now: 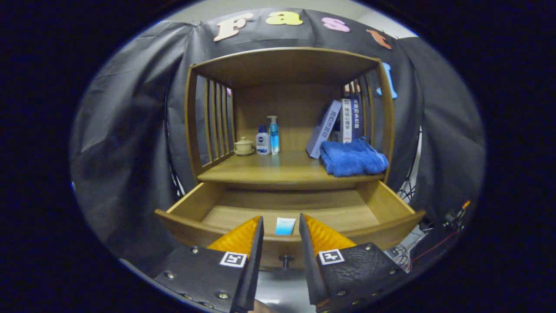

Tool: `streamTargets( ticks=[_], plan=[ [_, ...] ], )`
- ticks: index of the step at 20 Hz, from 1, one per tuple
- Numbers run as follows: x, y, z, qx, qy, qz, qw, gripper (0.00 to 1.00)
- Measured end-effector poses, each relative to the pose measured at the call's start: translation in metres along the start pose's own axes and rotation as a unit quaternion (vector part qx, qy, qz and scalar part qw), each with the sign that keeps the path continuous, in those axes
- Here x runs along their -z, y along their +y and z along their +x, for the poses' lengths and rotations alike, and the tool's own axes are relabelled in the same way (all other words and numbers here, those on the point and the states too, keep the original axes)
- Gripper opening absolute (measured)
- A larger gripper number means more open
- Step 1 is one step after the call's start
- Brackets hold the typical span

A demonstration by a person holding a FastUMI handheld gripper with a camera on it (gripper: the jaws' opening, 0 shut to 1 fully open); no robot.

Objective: Pull open the drawer, take out the items inside it, and place them on the countertop above the cabinet.

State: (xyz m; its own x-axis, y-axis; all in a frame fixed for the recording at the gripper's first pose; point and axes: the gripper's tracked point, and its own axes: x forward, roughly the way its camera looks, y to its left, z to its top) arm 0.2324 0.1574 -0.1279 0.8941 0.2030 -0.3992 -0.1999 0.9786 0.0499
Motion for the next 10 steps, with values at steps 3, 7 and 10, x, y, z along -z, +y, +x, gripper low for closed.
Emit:
streamTargets(
  ticks=[3, 7, 10],
  plan=[
    [0.003, 0.001, 0.04, -0.009, 0.069, -0.014, 0.997, 0.59],
    [0.039, -0.003, 0.093, -0.004, 0.187, -0.032, 0.982, 0.6],
    [0.07, -0.006, 0.115, -0.003, 0.272, -0.044, 0.961, 0.61]
  ],
)
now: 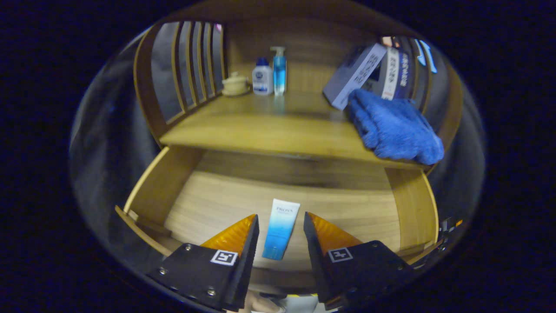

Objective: Pull open the drawer, take out the items inside it, and place them on the countertop above the cabinet.

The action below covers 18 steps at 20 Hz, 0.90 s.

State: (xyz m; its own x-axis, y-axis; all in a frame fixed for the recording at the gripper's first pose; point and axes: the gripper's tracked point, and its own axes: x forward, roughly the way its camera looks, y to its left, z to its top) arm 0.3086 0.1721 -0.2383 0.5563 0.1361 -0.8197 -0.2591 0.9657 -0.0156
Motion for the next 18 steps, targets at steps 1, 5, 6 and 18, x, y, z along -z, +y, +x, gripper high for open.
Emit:
streamTargets(
  ticks=[1, 5, 6, 18],
  plan=[
    [0.007, 0.003, 0.01, -0.003, 0.027, -0.005, 1.0, 0.61],
    [0.026, 0.005, 0.034, -0.004, 0.105, -0.001, 0.994, 0.61],
    [0.03, 0.004, 0.037, -0.003, 0.119, -0.001, 0.993, 0.61],
    [0.021, 0.008, 0.024, -0.023, 0.099, 0.025, 0.994, 0.43]
  ],
)
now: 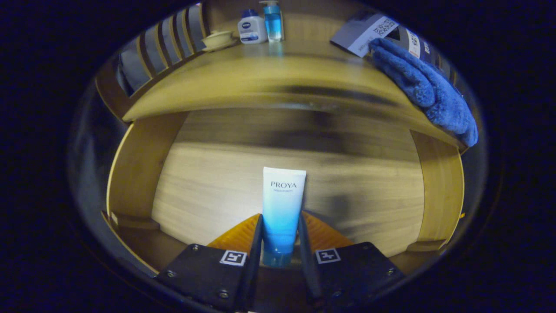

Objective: Pull open the drawer, take out the items inside it, and place them on the countertop above the cabinet.

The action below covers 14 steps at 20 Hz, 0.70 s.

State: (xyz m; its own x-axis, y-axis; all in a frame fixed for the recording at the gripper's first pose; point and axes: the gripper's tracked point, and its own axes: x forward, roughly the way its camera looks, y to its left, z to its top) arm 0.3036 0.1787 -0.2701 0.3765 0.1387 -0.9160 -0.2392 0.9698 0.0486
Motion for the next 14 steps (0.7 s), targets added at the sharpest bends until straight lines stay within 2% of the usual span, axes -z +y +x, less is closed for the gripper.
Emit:
streamTargets(
  ticks=[4, 7, 10, 14],
  plan=[
    [-0.017, 0.014, -0.043, -0.03, -0.053, 0.003, 0.998, 0.43],
    [-0.043, 0.016, -0.073, -0.037, -0.094, 0.002, 0.995, 0.43],
    [-0.084, 0.007, -0.079, -0.016, -0.135, 0.002, 0.991, 0.43],
    [-0.137, -0.011, -0.064, 0.026, -0.174, -0.001, 0.984, 0.43]
  ],
)
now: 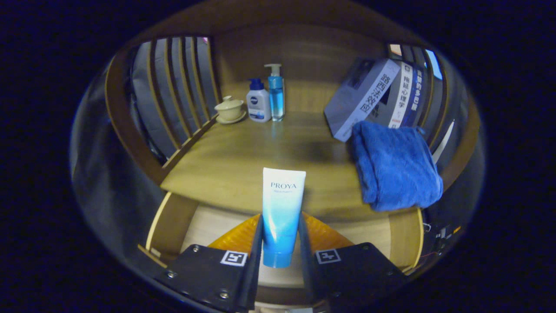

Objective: Pull open the drawer, take out the items inside it, and place them on the countertop above the cabinet.

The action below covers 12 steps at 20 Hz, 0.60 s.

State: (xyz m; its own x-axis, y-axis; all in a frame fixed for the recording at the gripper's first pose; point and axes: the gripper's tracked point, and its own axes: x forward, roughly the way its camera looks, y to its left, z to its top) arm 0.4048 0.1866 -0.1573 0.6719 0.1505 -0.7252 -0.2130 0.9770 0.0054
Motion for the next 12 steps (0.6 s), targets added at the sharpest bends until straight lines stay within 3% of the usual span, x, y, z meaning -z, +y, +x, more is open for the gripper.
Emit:
streamTargets(
  ticks=[5, 12],
  plan=[
    [-0.029, -0.005, 0.044, 0.022, -0.012, 0.008, 1.0, 0.43],
    [-0.034, -0.011, 0.073, 0.04, -0.015, 0.022, 0.999, 0.43]
  ],
)
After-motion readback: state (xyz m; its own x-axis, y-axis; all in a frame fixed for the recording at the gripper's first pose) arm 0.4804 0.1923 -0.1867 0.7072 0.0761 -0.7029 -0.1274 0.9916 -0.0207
